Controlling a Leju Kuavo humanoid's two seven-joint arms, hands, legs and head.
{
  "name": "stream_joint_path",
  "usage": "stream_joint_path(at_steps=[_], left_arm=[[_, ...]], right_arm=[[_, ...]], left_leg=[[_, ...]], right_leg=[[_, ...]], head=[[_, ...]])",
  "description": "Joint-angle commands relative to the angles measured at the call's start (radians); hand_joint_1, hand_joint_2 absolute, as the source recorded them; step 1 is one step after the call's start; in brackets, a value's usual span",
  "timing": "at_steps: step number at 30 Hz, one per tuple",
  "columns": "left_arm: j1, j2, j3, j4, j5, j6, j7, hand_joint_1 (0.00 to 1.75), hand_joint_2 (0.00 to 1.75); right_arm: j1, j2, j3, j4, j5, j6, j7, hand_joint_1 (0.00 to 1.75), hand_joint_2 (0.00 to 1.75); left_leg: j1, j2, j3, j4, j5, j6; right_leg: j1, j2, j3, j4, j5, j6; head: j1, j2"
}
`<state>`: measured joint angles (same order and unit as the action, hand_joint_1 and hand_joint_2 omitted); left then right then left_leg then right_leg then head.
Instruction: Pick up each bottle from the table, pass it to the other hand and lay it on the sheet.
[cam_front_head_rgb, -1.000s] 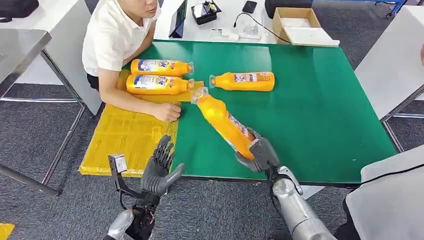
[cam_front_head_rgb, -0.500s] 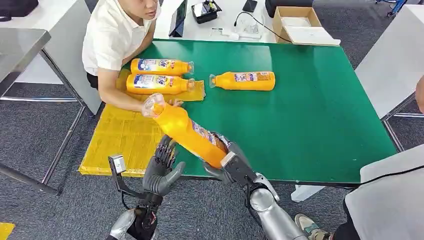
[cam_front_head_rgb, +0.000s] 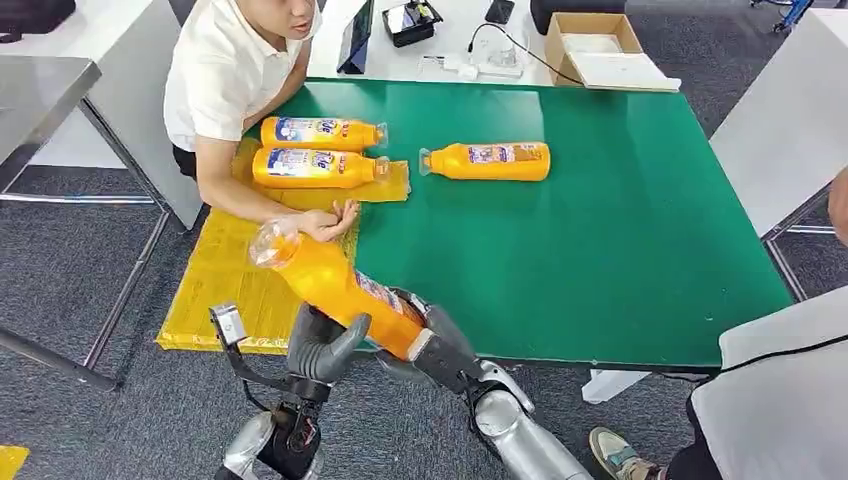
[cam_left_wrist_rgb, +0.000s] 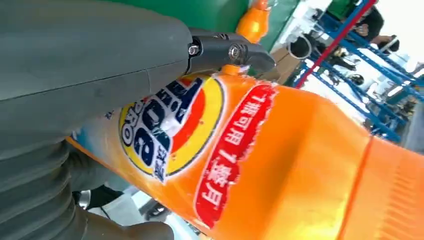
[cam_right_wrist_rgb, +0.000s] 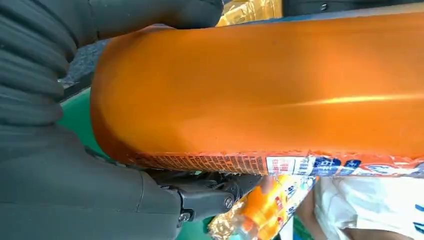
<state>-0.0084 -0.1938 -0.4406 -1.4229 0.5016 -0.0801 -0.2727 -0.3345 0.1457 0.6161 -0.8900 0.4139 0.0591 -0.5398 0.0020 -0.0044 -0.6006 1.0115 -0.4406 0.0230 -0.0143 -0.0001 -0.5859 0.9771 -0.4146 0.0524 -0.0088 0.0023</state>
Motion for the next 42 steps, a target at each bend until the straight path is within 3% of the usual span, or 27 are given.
stream_joint_path(at_steps=[1, 6, 7, 8, 22, 29, 30, 31, 32, 33, 36, 40, 42], left_arm=[[-0.026, 0.029, -0.041, -0.021, -0.003, -0.017, -0.001, 0.00, 1.75], [-0.058, 0.039, -0.056, 0.032, -0.041, -0.011, 0.008, 0.00, 1.75], [-0.067, 0.039, -0.061, 0.051, -0.049, -0.013, 0.009, 0.59, 1.75], [-0.076, 0.043, -0.068, 0.067, -0.073, -0.012, 0.004, 1.73, 1.75], [-0.079, 0.037, -0.068, 0.077, -0.082, -0.016, -0.003, 1.75, 1.75], [-0.104, 0.042, -0.073, 0.135, -0.073, -0.095, 0.013, 1.75, 1.75], [-0.101, 0.041, -0.071, 0.132, -0.070, -0.105, 0.008, 1.75, 1.75], [-0.099, 0.042, -0.068, 0.128, -0.066, -0.113, 0.005, 1.75, 1.75], [-0.097, 0.043, -0.067, 0.125, -0.063, -0.118, 0.004, 1.75, 1.75], [-0.089, 0.044, -0.059, 0.115, -0.050, -0.127, 0.004, 1.75, 1.75], [-0.070, 0.060, -0.042, 0.081, -0.040, -0.153, -0.015, 1.75, 1.75], [-0.045, 0.093, 0.031, 0.039, -0.178, -0.051, -0.039, 1.75, 1.75], [-0.038, 0.096, 0.094, 0.019, -0.225, -0.025, -0.043, 1.75, 1.75]], right_arm=[[-0.043, -0.003, 0.058, 0.119, 0.007, -0.002, 0.008, 1.75, 1.75], [-0.060, 0.000, 0.094, 0.140, 0.061, -0.046, 0.024, 1.75, 1.75], [-0.064, 0.000, 0.103, 0.141, 0.070, -0.050, 0.025, 1.75, 1.75], [-0.066, 0.001, 0.109, 0.140, 0.075, -0.051, 0.025, 1.73, 1.75], [-0.066, 0.001, 0.114, 0.134, 0.075, -0.049, 0.024, 1.75, 1.75], [-0.081, 0.007, 0.137, 0.125, 0.096, -0.063, 0.022, 1.71, 1.75], [-0.076, 0.009, 0.131, 0.122, 0.085, -0.054, 0.019, 1.66, 1.75], [-0.071, 0.009, 0.128, 0.121, 0.078, -0.049, 0.016, 1.48, 1.75], [-0.067, 0.010, 0.124, 0.122, 0.071, -0.045, 0.014, 0.49, 1.75], [-0.051, 0.015, 0.108, 0.117, 0.052, -0.046, 0.002, 0.00, 1.75], [-0.004, 0.014, 0.107, 0.067, 0.077, -0.121, -0.046, 0.00, 1.75], [0.100, -0.014, 0.092, -0.116, 0.076, -0.157, -0.054, 0.00, 1.75], [0.137, -0.023, 0.062, -0.174, 0.145, -0.288, -0.024, 0.00, 1.75]], left_leg=[[0.000, 0.000, 0.002, -0.001, 0.000, -0.001], [0.000, 0.000, 0.003, -0.001, -0.001, -0.001], [0.000, 0.000, 0.002, -0.001, 0.000, -0.001], [0.000, -0.001, 0.004, -0.001, -0.001, -0.001], [0.000, -0.001, 0.001, -0.001, 0.000, -0.001], [0.000, -0.001, 0.004, -0.001, -0.001, -0.001], [0.000, 0.000, 0.002, -0.001, 0.000, -0.001], [0.000, -0.001, 0.003, -0.001, -0.001, -0.001], [0.000, -0.001, 0.003, -0.001, 0.000, -0.001], [0.001, -0.001, 0.005, 0.000, -0.002, -0.002], [0.001, -0.001, 0.004, -0.001, -0.001, -0.001], [0.001, 0.000, 0.002, -0.001, -0.001, -0.001], [0.001, 0.000, 0.003, -0.001, -0.001, -0.001]], right_leg=[[0.000, -0.001, 0.002, 0.000, -0.001, -0.001], [0.000, -0.001, 0.003, 0.000, -0.001, -0.002], [0.000, -0.001, 0.002, 0.000, 0.000, -0.001], [0.001, -0.001, 0.004, 0.000, -0.001, -0.002], [0.000, -0.001, 0.001, 0.000, 0.000, -0.001], [0.001, -0.001, 0.003, 0.000, -0.001, -0.002], [0.000, -0.001, 0.001, 0.000, 0.000, -0.001], [0.001, -0.001, 0.003, 0.000, -0.001, -0.002], [0.000, -0.001, 0.003, 0.000, -0.001, -0.002], [0.001, -0.001, 0.005, 0.000, -0.002, -0.003], [0.001, -0.001, 0.003, 0.000, -0.002, -0.002], [0.001, -0.001, 0.002, 0.000, -0.001, -0.002], [0.001, -0.001, 0.002, 0.000, -0.002, -0.002]], head=[[0.000, 0.000], [0.000, 0.000], [0.000, 0.000], [0.000, 0.000], [0.000, 0.000], [0.000, 0.000], [0.000, 0.000], [0.000, 0.000], [0.000, 0.000], [0.000, 0.000], [0.000, 0.000], [0.000, 0.000], [0.000, 0.000]])
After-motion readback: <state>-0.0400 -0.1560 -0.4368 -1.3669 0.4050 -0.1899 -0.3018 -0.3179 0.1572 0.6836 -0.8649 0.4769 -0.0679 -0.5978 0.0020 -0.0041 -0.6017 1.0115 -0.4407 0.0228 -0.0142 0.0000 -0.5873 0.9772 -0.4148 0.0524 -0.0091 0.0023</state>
